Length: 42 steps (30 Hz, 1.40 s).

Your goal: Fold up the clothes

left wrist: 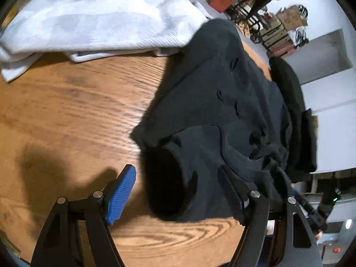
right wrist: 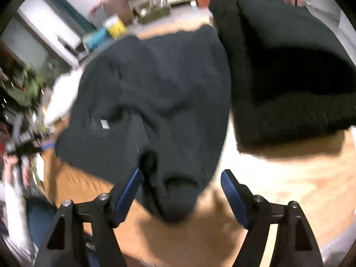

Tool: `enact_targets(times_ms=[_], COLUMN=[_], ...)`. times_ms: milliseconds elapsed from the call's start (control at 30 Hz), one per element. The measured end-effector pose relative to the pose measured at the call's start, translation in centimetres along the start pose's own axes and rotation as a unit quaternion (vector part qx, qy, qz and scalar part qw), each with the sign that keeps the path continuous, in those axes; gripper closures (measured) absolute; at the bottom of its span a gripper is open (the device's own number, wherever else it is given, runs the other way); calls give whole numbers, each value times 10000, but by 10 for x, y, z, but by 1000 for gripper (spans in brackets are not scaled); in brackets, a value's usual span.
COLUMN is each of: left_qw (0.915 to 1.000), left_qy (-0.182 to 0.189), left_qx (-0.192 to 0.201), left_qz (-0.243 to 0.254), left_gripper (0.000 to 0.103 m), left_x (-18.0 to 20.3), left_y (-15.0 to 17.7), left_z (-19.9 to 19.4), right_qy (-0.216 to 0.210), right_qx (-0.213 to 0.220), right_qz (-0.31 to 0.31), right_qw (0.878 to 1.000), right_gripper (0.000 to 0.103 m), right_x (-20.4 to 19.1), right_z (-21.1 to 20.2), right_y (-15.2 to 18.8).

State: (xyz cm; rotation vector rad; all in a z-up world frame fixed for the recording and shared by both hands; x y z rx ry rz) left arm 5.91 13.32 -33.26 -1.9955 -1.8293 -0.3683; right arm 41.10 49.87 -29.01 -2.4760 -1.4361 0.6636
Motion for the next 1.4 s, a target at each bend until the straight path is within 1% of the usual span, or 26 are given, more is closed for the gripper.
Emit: enact_targets(times_ms=[100,133,167,200,233,267,333,433,500,533,600,633,667,733,767,833,900,967,1033,1067,1167,1200,1267,1333,1367,1400], left_qw=[9991,9988,9988,9982,9972,9961,9940,9846,9756,9758,9837,9879,9911,9966,9986,9988,9935,9866,9866,9876,9880,9870,9874,9889,9898,9903], left_qy=[-352,-321,-125,71,268,445,733,1127,1116,957,535,411,363,189,4,-422,-1067,-1558,-1597,-1552,-1519,-1579,-1561,-1472,-1418,-1380], left_qx=[-189,-278,-355,-431,-508,-520,-402,-742,-1205,-1314,-1248,-1158,-1068,-758,-518,-44,354,494,333,232,84,96,116,110,84,65], left_qz=[150,229,314,398,483,561,710,1109,1457,1462,1179,941,713,251,60,-248,-160,-34,33,74,254,287,234,148,117,132], left_gripper=[27,28,34,44,78,96,96,96,95,94,89,79,62,45,39,34,33,33,33,33,33,33,33,33,33,32], left_x=[20,23,26,28,31,32,33,39,40,33,13,3,-5,-17,-10,-1,-1,2,11,15,24,25,26,26,27,30], left_y=[9,14,19,24,29,34,40,54,75,81,80,75,70,64,53,31,4,-19,-29,-32,-38,-40,-44,-50,-52,-55], left_z=[9,12,11,10,9,4,-20,-47,-56,-57,-57,-57,-57,-63,-60,-56,-56,-40,-15,-3,16,19,23,28,32,36], right_qy=[42,-30,-131,-232,-333,-435,-637,-938,-1006,-941,-810,-745,-679,-547,-481,316,537,688,838,912,1053,1213,1855,2520,2847,2843], right_qx=[-117,-115,-102,-90,-77,-65,-39,-1,-5,-30,-79,-103,-127,-176,-200,-11,-187,-406,-625,-734,-910,-868,-451,5,234,372], right_qz=[-426,-560,-683,-806,-929,-1052,-1297,-1662,-1713,-1596,-1363,-1245,-1128,-892,-774,-122,0,59,118,148,-232,-473,-468,-408,-377,-207], right_qw=[9990,9984,9975,9964,9951,9935,9895,9816,9801,9827,9873,9894,9912,9944,9956,9994,9984,9968,9945,9930,9900,9877,9805,9669,9576,9578], right_gripper=[26,32,68,88,90,92,92,92,87,83,43,36,33,30,25,20,19,21,27,39,96,100,100,92,68,56], right_x=[-14,-18,-23,-27,-31,-36,-44,-57,-57,-51,-40,-34,-28,-16,-10,19,30,39,48,52,55,55,67,80,86,93], right_z=[26,23,18,12,6,1,-11,-28,-37,-39,-43,-45,-47,-51,-53,-49,-30,-10,10,20,34,31,9,-15,-28,-35], right_y=[-9,-6,-2,2,5,9,17,29,34,34,34,34,34,34,35,16,9,3,-2,-5,-8,-9,-14,-19,-22,-21])
Point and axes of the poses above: each gripper's, at about its wrist camera, not at the fingertips, and z roughly the way its jaws point, x to its right, y to its underside, the point moved 3 cm from there along z, roughly the way its jaws point, and after that the axes turned 6 degrees about -z, right-handed, at the moved point
